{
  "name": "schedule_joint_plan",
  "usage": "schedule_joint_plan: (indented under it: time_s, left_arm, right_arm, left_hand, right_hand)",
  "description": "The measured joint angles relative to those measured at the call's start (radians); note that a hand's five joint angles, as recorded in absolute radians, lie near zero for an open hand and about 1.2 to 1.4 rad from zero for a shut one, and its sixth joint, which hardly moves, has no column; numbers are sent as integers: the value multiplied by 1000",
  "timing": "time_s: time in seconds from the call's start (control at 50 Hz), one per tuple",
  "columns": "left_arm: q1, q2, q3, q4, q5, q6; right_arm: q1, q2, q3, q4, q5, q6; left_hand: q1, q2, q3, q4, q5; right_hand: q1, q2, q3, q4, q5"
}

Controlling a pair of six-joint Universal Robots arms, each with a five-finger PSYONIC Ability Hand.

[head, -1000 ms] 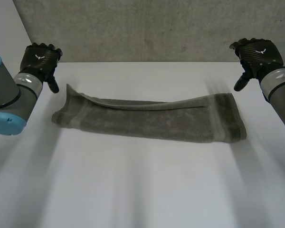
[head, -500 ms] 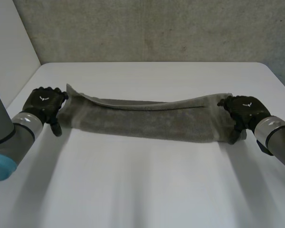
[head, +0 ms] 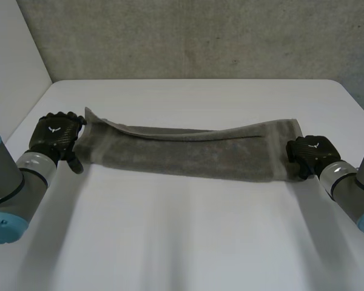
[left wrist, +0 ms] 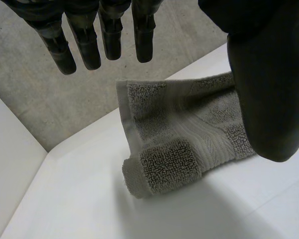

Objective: Fold the towel.

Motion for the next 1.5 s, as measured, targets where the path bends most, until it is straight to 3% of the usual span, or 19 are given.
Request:
schedule_joint_plan:
  time_s: [0.24, 0.32, 0.38, 0.66, 0.86, 0.98, 1.06, 1.16, 1.28, 1.4, 1.5]
  left_arm:
    - [-7, 5, -29, 39, 2, 3]
    - [-9, 4, -29, 38, 2, 3]
    - [-8, 4, -29, 38, 1, 3]
    - [1, 4, -28, 38, 0, 3]
    - [5, 6, -27, 39, 0, 3]
    - [5, 12, -28, 39, 0, 3]
    - [4, 14, -28, 39, 0, 3]
    - [4, 15, -31, 39, 0, 3]
    - [3, 18, -47, 51, 1, 4]
    - [0, 29, -70, 83, 2, 8]
    - [-5, 40, -84, 102, 3, 9]
  right_arm:
    - [-7, 43, -13, -25, 1, -38]
    - [-18, 48, -17, -24, 0, -58]
    - [-29, 50, -22, -23, -3, -65]
    - [-148, 34, -62, 59, -12, -93]
    - [-287, -8, -161, 165, -21, -238]
    - [-302, -60, -255, 193, -30, -298]
    - [-228, -105, -312, 209, -30, -300]
    - [-15, -123, -375, 213, -7, -288]
    - [271, -51, -466, 211, 103, -281]
    - [344, 1, -490, 209, 173, -284]
    - [288, -3, -451, 209, 185, -284]
  left_hand:
    - [0, 0, 0, 0, 0]
    - [0, 0, 0, 0, 0]
    - [0, 0, 0, 0, 0]
    - [0, 0, 0, 0, 0]
    - [0, 0, 0, 0, 0]
    - [0, 0, 0, 0, 0]
    - [0, 0, 0, 0, 0]
    - [0, -1, 0, 0, 0]
    - [0, 0, 0, 0, 0]
    - [0, 0, 0, 0, 0]
    - [0, -1, 0, 0, 0]
  right_hand:
    - [77, 65, 71, 66, 67]
    - [375, 365, 351, 376, 368]
    - [426, 409, 413, 452, 439]
    - [427, 409, 414, 454, 439]
    - [428, 409, 414, 454, 439]
    - [428, 409, 418, 454, 439]
    - [431, 409, 423, 454, 439]
    - [431, 409, 435, 454, 439]
    - [431, 415, 441, 454, 439]
    - [431, 415, 441, 454, 439]
    - [431, 415, 441, 454, 439]
